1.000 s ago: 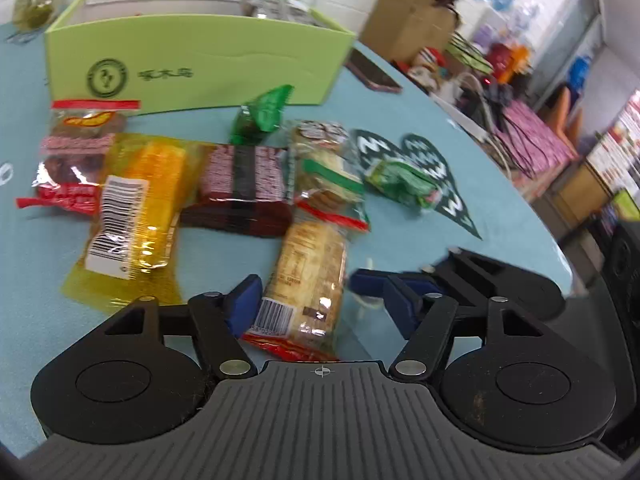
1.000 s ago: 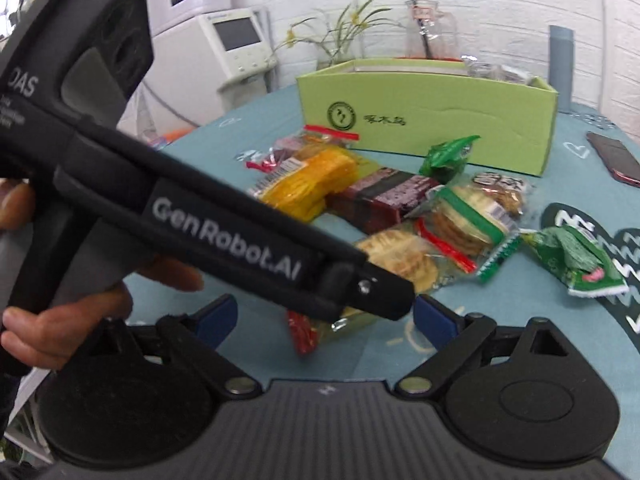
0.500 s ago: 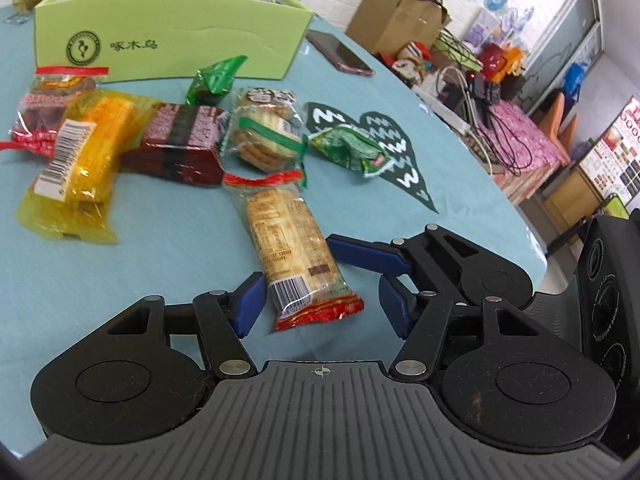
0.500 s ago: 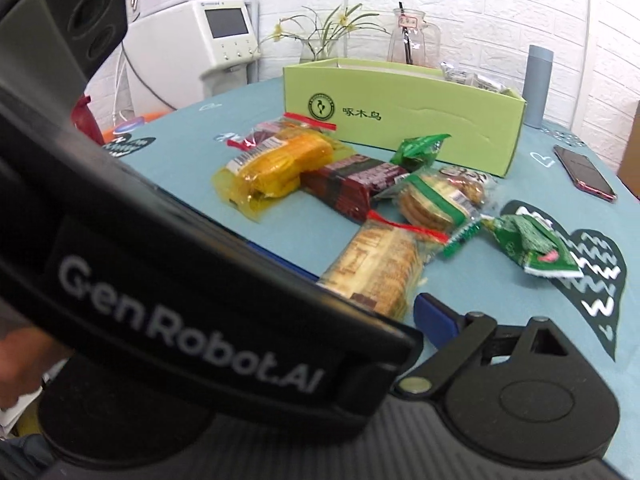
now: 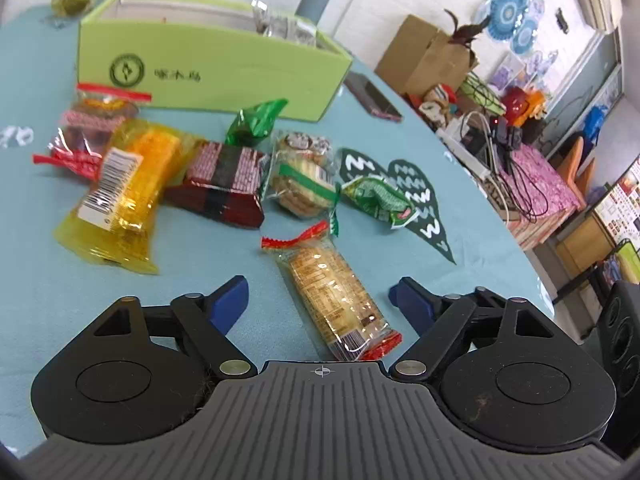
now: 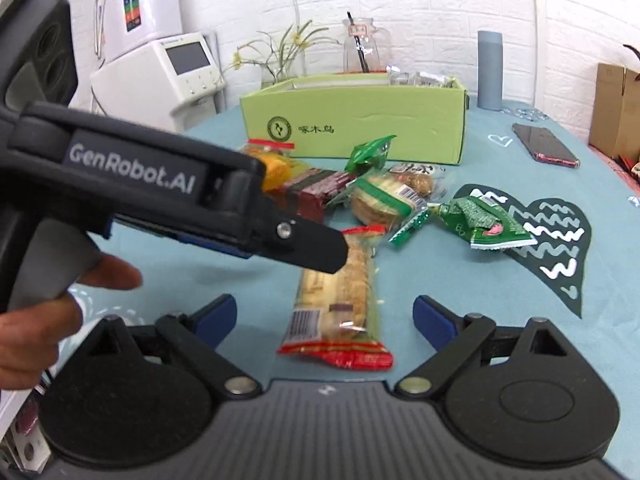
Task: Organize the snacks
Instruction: 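Move the left gripper toward the cracker pack in the pile, then close the left gripper on the red-ended cracker pack and lift it, then carry the cracker pack into the green box and open the left gripper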
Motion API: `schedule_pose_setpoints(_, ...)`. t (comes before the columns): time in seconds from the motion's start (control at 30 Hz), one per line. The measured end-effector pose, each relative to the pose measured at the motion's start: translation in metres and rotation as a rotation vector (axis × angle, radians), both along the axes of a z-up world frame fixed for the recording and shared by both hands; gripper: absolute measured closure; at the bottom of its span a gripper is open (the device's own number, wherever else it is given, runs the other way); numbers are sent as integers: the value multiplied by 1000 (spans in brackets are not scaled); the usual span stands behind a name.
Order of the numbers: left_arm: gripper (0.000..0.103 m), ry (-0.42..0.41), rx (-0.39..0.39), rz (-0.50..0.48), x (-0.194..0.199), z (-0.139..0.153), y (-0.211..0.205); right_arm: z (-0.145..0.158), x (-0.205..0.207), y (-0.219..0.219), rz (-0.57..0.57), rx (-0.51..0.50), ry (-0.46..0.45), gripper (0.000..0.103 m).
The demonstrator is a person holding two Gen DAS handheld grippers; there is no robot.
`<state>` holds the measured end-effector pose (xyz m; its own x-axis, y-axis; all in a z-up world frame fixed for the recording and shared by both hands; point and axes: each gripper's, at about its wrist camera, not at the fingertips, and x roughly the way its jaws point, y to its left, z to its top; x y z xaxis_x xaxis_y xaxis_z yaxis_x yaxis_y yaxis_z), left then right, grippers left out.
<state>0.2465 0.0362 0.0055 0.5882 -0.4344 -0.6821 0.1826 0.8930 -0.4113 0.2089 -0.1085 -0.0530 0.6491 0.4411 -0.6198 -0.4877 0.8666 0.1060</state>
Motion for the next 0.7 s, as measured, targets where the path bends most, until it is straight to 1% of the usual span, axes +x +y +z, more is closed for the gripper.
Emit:
schedule_pose_setpoints(0.13, 43, 25, 15, -32, 15, -6, -11, -1, -1, 7, 0, -29, -12, 11)
schedule_pose_setpoints(0.2, 47, 36, 24, -46, 18, -10, -15, -1, 0, 6, -2, -38, -15, 18)
schedule_pose_setpoints(0.23, 47, 23, 28, -52, 18, -11, -18, -2, 1, 6, -2, -41, -11, 26)
schedule_pose_setpoints(0.27, 48, 12, 38, -59, 17, -12, -19, -2, 2, 6, 0, -41, -18, 29)
schedule_pose_setpoints(0.3, 52, 4, 50, -65, 15, -13, -20, -3, 1, 7, -8, -61, -32, 35)
schedule_pose_setpoints(0.33, 62, -6, 70, -68, 13, -13, -21, -2, 0, 7, -10, -72, -42, 54)
schedule_pose_setpoints(0.37, 73, -9, 74, -73, 12, -13, -21, 0, -1, 7, -8, -60, -32, 55)
schedule_pose_setpoints(0.43, 80, 9, 32, -55, 12, -13, -14, 4, -1, 6, 0, -48, -27, 56)
schedule_pose_setpoints(0.47, 84, 4, 16, -45, 12, -10, -10, 7, -2, 6, 3, -38, -28, 56)
schedule_pose_setpoints(0.53, 85, -4, -25, -26, 13, 0, -2, 16, 2, 6, 7, -16, -46, 56)
schedule_pose_setpoints(0.6, 85, -43, -50, -15, 17, 16, 5, 30, 1, 8, 15, 2, -83, 55)
schedule_pose_setpoints(0.7, 84, -127, -48, 7, 33, 48, 17, 56, 26, 17, 56, 13, -155, 54)
